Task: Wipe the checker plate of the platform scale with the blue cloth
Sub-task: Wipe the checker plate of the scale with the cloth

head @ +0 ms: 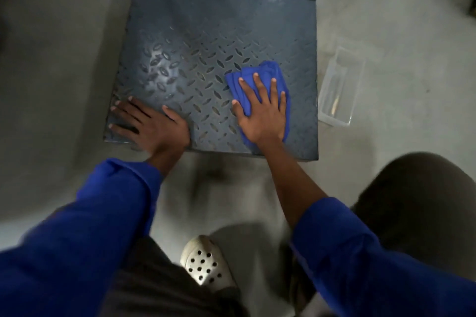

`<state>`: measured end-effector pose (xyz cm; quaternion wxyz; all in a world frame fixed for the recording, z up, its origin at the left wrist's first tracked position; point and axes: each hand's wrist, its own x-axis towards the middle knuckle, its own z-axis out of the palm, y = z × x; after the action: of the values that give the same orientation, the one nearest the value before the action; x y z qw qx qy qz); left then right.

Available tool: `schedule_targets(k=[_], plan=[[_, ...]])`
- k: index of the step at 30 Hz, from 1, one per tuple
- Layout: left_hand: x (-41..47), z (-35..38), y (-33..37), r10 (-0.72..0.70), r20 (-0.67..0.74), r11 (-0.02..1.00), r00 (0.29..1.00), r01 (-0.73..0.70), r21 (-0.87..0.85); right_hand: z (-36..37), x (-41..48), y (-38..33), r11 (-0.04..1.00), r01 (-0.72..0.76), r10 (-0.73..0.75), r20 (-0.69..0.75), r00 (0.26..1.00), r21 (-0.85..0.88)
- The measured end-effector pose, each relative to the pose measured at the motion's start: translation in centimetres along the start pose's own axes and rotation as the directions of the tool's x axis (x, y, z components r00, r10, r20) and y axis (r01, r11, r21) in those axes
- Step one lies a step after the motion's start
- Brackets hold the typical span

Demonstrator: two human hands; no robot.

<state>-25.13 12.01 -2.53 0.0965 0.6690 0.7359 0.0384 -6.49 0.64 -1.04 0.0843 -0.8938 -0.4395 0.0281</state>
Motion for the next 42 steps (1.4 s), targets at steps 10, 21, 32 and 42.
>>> schedule_targets(k=[10, 21, 32, 42], plan=[[0.7, -0.3, -4.7, 0.592, -0.064, 0.804, 0.804, -0.581, 0.126, 1.5, -2.5, -3.7, 0.993, -0.031, 0.035, -0.031, 0.999, 0.112], [-1.2, -0.7, -6.7, 0.662, -0.024, 0.746, 0.749, -0.656, 0.114, -0.5, 3.4, 4.8, 0.988, -0.118, 0.120, -0.011, 0.993, 0.100], [-4.0, 0.0, -4.3, 0.694, 0.005, 0.717, 0.720, -0.691, 0.094, -0.8, -6.7, 5.0, 0.997, -0.061, 0.063, -0.054, 0.997, 0.051], [-2.4, -0.4, -7.7, 0.719, -0.111, 0.687, 0.686, -0.726, -0.036, 0.5, -6.0, 0.1, 0.999, -0.003, 0.004, -0.018, 1.000, 0.044]])
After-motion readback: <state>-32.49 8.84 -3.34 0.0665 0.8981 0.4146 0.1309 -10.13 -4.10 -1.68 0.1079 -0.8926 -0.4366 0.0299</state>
